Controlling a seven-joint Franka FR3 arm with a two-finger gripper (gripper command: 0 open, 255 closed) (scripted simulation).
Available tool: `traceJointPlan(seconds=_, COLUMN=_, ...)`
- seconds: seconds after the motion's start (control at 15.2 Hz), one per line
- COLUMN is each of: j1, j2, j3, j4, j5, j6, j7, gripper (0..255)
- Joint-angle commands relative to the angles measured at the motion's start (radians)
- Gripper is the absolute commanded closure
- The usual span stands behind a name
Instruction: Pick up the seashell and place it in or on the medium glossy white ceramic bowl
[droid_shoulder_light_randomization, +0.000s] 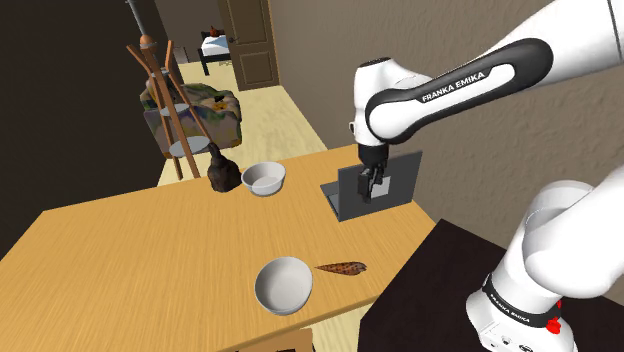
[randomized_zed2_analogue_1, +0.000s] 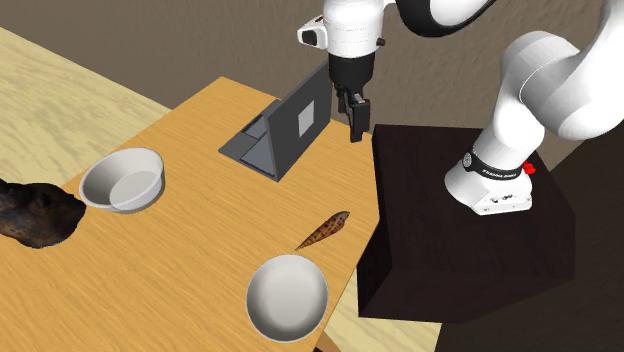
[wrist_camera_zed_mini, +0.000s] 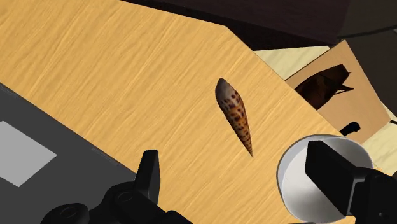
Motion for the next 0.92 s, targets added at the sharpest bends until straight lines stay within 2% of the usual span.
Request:
traceJointPlan(seconds=0.0, j1=0.01, j2=0.069, j3=0.005, j4=0.004, j5=0.003, j6=0.054, j7=-0.014, gripper=0)
traceJointPlan(seconds=0.4, j1=0.041, j2=0.29, j3=0.029, j4=0.017, j5=0.014, j6=0.225, j7=-0.045, gripper=0)
traceJointPlan(seconds=0.86, j1=0.072, j2=0.569, j3=0.059, j4=0.085, j5=0.009, j6=0.391, j7=-0.07, gripper=0)
